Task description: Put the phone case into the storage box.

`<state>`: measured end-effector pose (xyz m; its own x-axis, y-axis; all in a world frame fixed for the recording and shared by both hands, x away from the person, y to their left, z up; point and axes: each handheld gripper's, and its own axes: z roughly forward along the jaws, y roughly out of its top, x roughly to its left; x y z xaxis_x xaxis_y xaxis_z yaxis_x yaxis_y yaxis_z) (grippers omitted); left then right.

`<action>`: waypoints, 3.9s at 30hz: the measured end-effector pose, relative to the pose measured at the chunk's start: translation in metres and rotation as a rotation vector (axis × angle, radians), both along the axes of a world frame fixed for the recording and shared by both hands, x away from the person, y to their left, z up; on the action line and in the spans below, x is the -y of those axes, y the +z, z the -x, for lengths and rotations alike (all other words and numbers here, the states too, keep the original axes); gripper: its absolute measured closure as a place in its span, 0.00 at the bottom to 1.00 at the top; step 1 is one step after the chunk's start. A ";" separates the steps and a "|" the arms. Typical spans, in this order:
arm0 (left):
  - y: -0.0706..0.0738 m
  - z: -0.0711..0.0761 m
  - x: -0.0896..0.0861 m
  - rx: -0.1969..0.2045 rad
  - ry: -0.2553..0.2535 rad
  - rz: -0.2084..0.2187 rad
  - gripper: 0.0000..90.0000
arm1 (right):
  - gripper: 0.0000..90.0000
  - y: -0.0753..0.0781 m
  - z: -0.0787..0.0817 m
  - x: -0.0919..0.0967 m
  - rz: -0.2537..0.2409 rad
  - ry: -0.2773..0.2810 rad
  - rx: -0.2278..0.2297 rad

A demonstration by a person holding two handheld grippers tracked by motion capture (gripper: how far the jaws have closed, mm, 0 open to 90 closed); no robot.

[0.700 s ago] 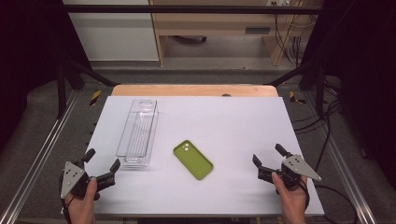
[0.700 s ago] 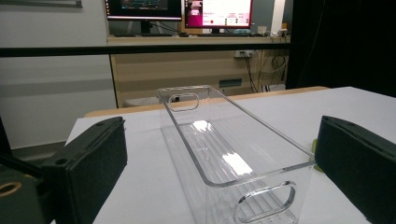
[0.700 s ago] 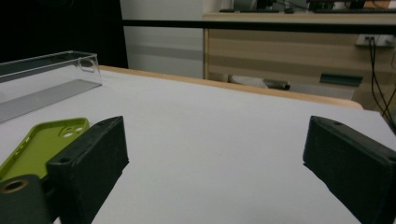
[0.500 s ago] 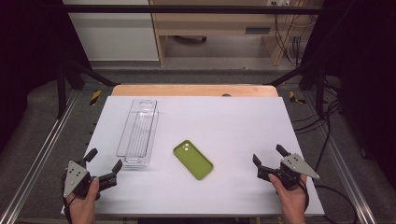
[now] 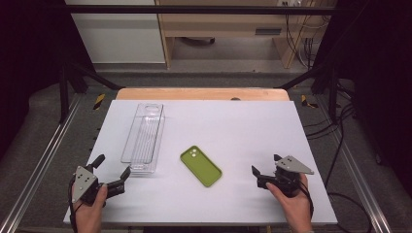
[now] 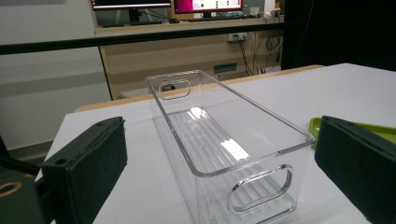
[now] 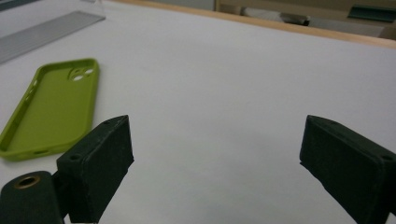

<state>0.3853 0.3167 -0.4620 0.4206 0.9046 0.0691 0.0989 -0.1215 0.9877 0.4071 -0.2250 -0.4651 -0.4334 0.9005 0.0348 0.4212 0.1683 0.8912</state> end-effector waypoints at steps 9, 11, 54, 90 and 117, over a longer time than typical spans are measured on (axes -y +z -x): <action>0.000 0.000 -0.002 0.014 -0.011 0.027 0.02 | 0.13 0.001 -0.009 -0.031 0.095 0.109 -0.107; 0.000 0.000 -0.002 0.016 -0.013 0.027 0.02 | 0.13 0.003 -0.011 -0.036 0.104 0.128 -0.129; 0.001 0.000 -0.004 0.028 -0.039 0.015 0.02 | 0.19 0.022 -0.043 -0.102 0.275 0.281 -0.321; 0.000 -0.003 -0.001 0.032 -0.045 0.039 0.02 | 0.58 0.018 -0.060 -0.125 0.217 0.298 -0.390; 0.000 -0.003 -0.002 0.030 -0.038 0.041 0.02 | 0.73 0.010 -0.066 -0.128 0.180 0.268 -0.441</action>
